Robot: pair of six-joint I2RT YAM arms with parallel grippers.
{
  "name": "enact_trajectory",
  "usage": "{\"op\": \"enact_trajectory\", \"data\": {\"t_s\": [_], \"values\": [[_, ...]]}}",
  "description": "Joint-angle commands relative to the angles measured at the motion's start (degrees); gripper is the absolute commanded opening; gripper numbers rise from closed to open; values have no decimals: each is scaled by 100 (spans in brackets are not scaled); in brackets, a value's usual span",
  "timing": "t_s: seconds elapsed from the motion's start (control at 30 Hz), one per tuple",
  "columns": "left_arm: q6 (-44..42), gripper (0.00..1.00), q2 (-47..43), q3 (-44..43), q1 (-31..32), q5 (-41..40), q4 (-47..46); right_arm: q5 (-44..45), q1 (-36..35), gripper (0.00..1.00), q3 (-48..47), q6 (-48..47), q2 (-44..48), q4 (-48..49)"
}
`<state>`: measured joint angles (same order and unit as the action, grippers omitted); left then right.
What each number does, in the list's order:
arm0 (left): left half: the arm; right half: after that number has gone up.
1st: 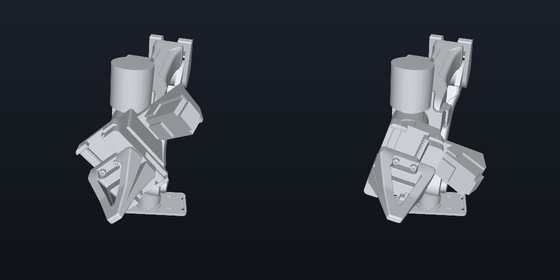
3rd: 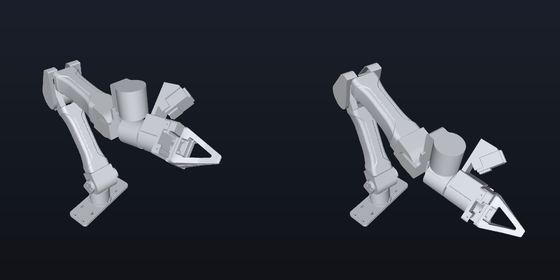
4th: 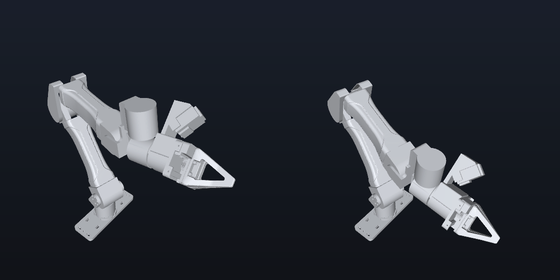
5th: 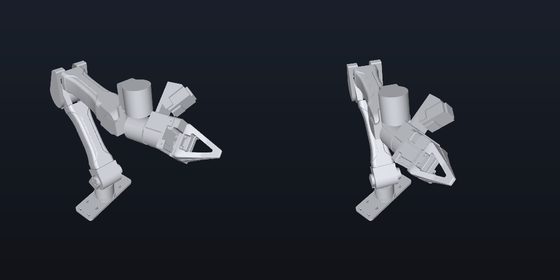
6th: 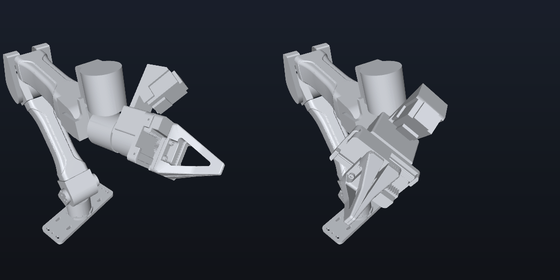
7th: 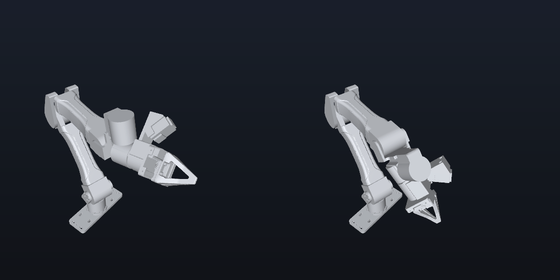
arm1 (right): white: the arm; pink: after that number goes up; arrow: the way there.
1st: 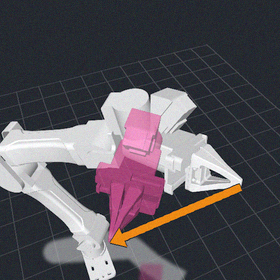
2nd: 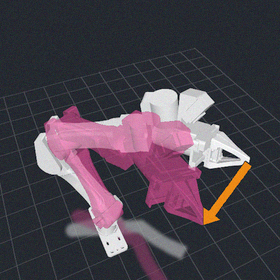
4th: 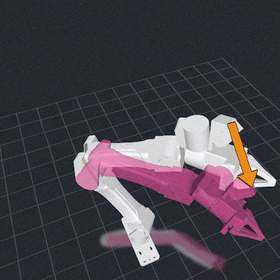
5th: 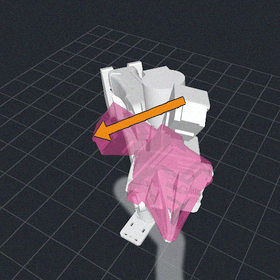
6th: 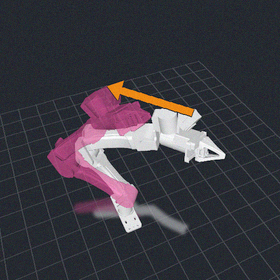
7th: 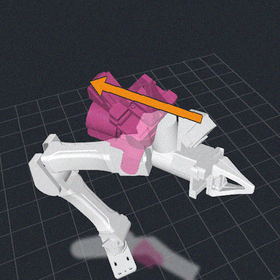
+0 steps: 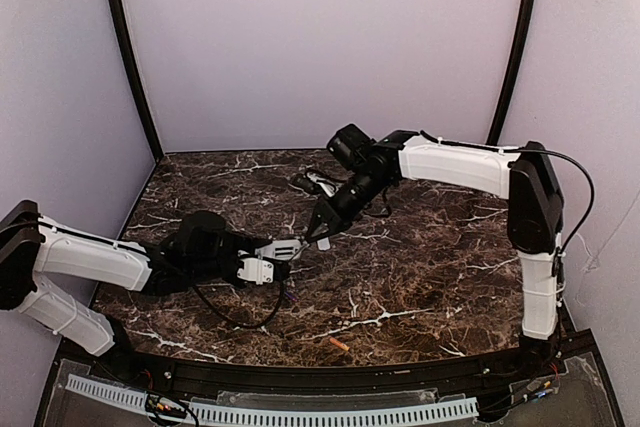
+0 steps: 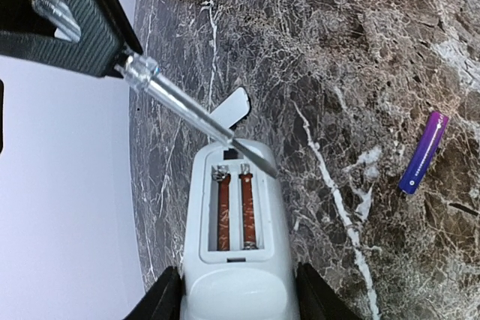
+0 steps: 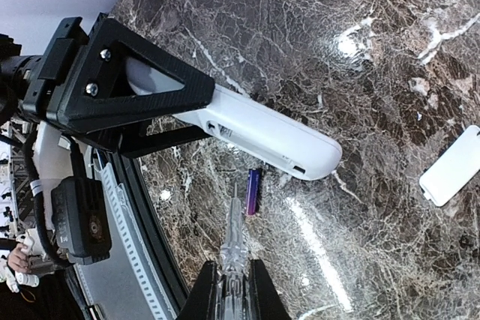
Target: Unload the batteries from the remote control
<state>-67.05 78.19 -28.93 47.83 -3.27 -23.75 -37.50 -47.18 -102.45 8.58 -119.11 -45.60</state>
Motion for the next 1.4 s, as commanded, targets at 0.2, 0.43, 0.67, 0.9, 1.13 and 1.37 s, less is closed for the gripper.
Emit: {"op": "enact_trajectory", "data": {"t_s": [0.2, 0.43, 0.67, 0.9, 1.13, 1.37], "values": [[738, 0, -336, -153, -58, 114, -277, 176, -2, 0, 893, 279, 905, 958], [1248, 0, -425, -173, -110, 177, -430, 546, 177, 0, 1476, 410, 1480, 1311], [2288, 0, -603, -362, -122, 163, -314, 734, 362, 0, 2295, 408, 2350, 1918], [3530, 1, -308, -177, -118, -125, -986, 1064, 450, 0, 2843, 288, 3079, 2374], [4245, 0, 317, 315, -163, -551, -2399, 1141, 450, 0, 3180, 160, 3464, 2627], [4786, 0, 805, 516, -354, -120, -2965, 1062, 446, 0, 3689, -46, 3865, 3008]]}}
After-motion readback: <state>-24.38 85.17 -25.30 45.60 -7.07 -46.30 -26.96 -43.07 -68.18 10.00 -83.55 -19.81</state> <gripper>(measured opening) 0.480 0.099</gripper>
